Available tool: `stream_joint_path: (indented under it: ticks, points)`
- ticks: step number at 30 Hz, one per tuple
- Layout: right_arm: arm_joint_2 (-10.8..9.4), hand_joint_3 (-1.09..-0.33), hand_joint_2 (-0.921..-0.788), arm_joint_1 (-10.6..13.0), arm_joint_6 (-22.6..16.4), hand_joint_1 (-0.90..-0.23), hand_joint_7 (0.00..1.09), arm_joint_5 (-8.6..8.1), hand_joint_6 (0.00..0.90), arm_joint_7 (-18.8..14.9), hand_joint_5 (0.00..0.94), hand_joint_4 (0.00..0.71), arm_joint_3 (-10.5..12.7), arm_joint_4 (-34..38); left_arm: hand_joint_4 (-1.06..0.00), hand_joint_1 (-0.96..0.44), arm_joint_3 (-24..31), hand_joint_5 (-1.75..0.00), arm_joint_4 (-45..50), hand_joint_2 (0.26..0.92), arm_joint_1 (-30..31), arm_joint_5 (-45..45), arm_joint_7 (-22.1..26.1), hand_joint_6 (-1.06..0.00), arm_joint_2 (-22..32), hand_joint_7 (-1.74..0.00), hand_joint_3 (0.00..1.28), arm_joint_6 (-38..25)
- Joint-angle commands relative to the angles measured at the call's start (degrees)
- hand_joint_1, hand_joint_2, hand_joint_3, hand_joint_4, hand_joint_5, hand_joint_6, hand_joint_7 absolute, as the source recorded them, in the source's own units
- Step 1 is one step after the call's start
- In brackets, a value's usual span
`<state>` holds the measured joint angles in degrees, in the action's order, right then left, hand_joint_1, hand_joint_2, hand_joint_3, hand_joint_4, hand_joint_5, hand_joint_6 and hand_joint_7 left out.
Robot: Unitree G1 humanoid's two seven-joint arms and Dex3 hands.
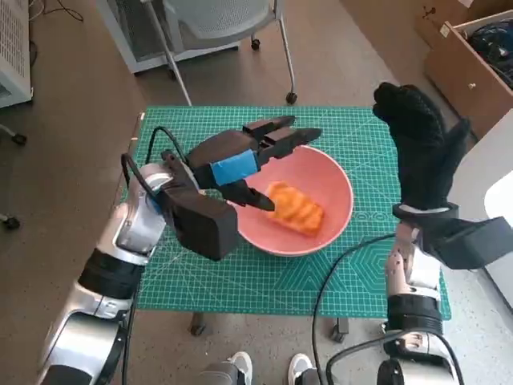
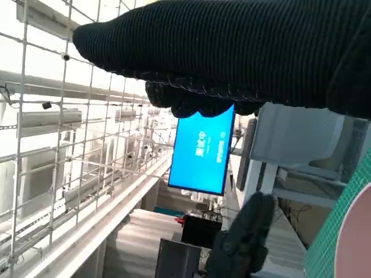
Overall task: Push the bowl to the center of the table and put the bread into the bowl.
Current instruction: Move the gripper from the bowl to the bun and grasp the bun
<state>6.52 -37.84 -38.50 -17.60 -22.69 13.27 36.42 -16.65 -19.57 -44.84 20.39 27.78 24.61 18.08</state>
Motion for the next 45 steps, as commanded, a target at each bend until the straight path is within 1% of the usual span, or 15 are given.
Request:
stream_joint_path:
  ticks: [1,4,7,10,16,20,25,28,31,33,35,38,41,44,45]
  points:
    - [-0.1,-0.765,-0.921,0.3,0.3,-0.604,0.40,0.62,0.064,0.3,0.000,0.217,-0.3,1.1,0.00,-0.70,1.9,0.00,1.8,0.904,1.4,-0.1,-0.3,-0.01,2.6,-0.15,0.02,1.0]
    - [-0.1,-0.765,-0.921,0.3,0.2,-0.603,0.40,0.70,0.062,0.3,0.000,0.217,-0.4,1.2,0.00,-0.71,3.5,0.00,3.0,0.900,2.0,-1.2,0.5,-0.02,4.2,-0.17,0.01,0.8]
    - [0.0,-0.765,-0.921,0.1,0.1,-0.602,0.40,0.65,0.061,0.1,0.000,0.217,-0.4,1.5,0.00,-0.68,5.9,0.00,5.3,0.868,2.8,-3.2,1.9,-0.03,6.3,-0.17,0.00,-0.2]
    - [0.0,-0.765,-0.921,-0.2,0.3,-0.602,0.40,0.32,0.060,-0.3,0.000,0.217,-0.3,2.0,0.00,-0.67,7.6,0.00,7.2,0.838,3.7,-2.9,1.7,-0.01,8.2,-0.14,0.00,-1.5]
    - [-0.1,-0.764,-0.921,-0.5,0.1,-0.603,0.41,0.08,0.059,-0.7,0.002,0.220,-0.3,2.8,0.00,-0.69,9.1,0.00,10.7,0.794,5.1,-1.7,1.4,0.00,10.2,-0.07,0.00,-4.9]
    - [-0.1,-0.762,-0.921,-1.1,-0.5,-0.604,0.41,0.04,0.059,-1.3,0.003,0.222,-0.3,4.2,0.00,-0.70,10.0,0.00,14.4,0.763,6.6,0.7,1.1,-0.01,12.1,-0.07,0.00,-9.0]
    - [-0.1,-0.758,-0.921,-1.6,-0.9,-0.605,0.41,-0.02,0.061,-2.0,0.004,0.225,-0.3,5.2,0.00,-0.70,10.5,0.00,15.8,0.745,7.7,0.9,1.7,-0.02,12.9,-0.07,0.00,-11.9]
    - [0.1,-0.758,-0.921,-1.9,-1.0,-0.606,0.41,-0.17,0.062,-2.6,0.003,0.224,-0.3,5.7,0.00,-0.68,10.6,0.00,16.1,0.741,8.2,0.4,2.1,-0.03,13.0,-0.07,0.00,-13.5]
    - [0.2,-0.758,-0.921,-2.3,-1.0,-0.607,0.40,-0.39,0.063,-3.1,0.003,0.224,-0.1,6.2,0.00,-0.61,10.7,0.00,15.8,0.731,8.7,-0.1,2.4,-0.04,12.9,-0.07,0.00,-14.5]
    - [0.2,-0.759,-0.921,-2.5,-0.9,-0.607,0.40,-0.53,0.064,-3.5,0.002,0.224,-0.1,6.5,0.00,-0.60,10.7,0.00,15.8,0.728,8.9,-0.4,2.8,-0.04,12.9,-0.07,0.00,-15.5]
    - [0.2,-0.758,-0.921,-2.7,-0.9,-0.608,0.40,-0.70,0.064,-3.9,0.002,0.224,0.0,6.9,0.00,-0.52,10.8,0.00,15.8,0.722,9.1,-0.7,3.2,-0.04,12.8,-0.07,0.00,-16.7]
    - [0.1,-0.757,-0.921,-2.9,-0.9,-0.610,0.40,-0.82,0.066,-4.4,0.002,0.223,0.1,7.1,0.00,-0.47,10.6,0.00,16.2,0.719,9.3,-0.5,3.8,-0.05,12.9,-0.07,0.00,-18.5]
    - [0.2,-0.756,-0.921,-3.1,-0.9,-0.609,0.40,-0.74,0.067,-4.7,0.001,0.223,0.1,7.6,0.00,-0.43,10.1,0.00,16.2,0.720,9.3,-0.2,5.3,-0.05,13.2,-0.07,0.00,-21.3]
    - [0.2,-0.756,-0.921,-3.2,-1.1,-0.607,0.40,-0.72,0.069,-4.9,0.001,0.222,0.2,7.8,0.00,-0.42,9.9,0.00,16.3,0.721,9.3,-0.1,6.1,-0.06,13.3,-0.07,0.00,-22.6]
    - [0.3,-0.755,-0.921,-3.2,-1.1,-0.607,0.40,-0.71,0.069,-5.1,0.001,0.222,0.3,7.8,0.00,-0.42,9.5,0.00,16.0,0.721,9.2,0.0,7.3,-0.06,13.5,-0.07,0.00,-23.9]
